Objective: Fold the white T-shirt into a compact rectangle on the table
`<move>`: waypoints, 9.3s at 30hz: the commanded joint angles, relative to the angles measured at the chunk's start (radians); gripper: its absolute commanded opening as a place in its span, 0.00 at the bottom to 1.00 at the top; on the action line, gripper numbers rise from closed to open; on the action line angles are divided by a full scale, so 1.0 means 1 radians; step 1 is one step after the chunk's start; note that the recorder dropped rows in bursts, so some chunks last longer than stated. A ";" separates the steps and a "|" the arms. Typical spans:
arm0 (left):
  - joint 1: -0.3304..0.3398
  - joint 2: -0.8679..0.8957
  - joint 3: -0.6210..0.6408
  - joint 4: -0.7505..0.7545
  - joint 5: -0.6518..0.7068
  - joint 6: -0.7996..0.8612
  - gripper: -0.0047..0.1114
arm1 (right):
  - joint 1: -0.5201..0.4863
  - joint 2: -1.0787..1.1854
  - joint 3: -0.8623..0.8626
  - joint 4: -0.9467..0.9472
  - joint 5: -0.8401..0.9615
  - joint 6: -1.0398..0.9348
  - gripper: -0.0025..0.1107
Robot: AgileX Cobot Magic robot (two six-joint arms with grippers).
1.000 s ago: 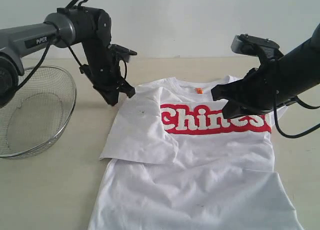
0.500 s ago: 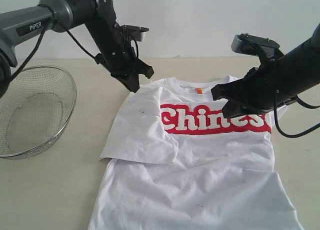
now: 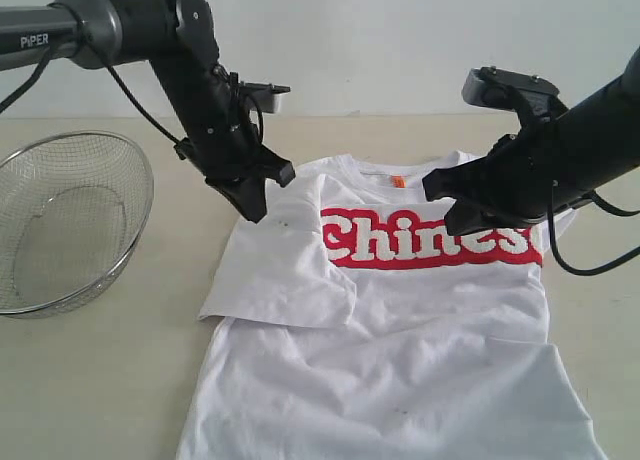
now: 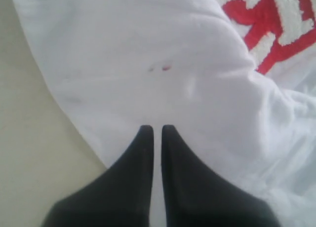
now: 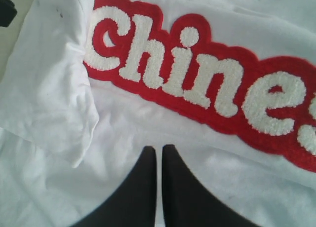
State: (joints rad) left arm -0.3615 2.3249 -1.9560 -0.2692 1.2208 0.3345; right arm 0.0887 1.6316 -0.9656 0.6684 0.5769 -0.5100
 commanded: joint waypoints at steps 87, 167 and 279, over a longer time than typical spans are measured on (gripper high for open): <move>0.096 0.059 -0.415 -0.096 0.000 -0.075 0.08 | -0.088 0.030 -0.094 -0.003 -0.046 0.075 0.02; -0.236 -0.258 0.635 -0.001 -0.447 0.005 0.08 | -0.341 0.513 -0.420 -0.681 0.173 0.565 0.02; -0.089 -0.221 0.625 -0.029 -0.393 -0.016 0.08 | -0.418 0.557 -0.423 -0.265 0.101 0.280 0.02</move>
State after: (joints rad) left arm -0.4540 2.1110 -1.3334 -0.2916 0.8252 0.3155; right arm -0.3269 2.1550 -1.3897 0.4980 0.7183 -0.2516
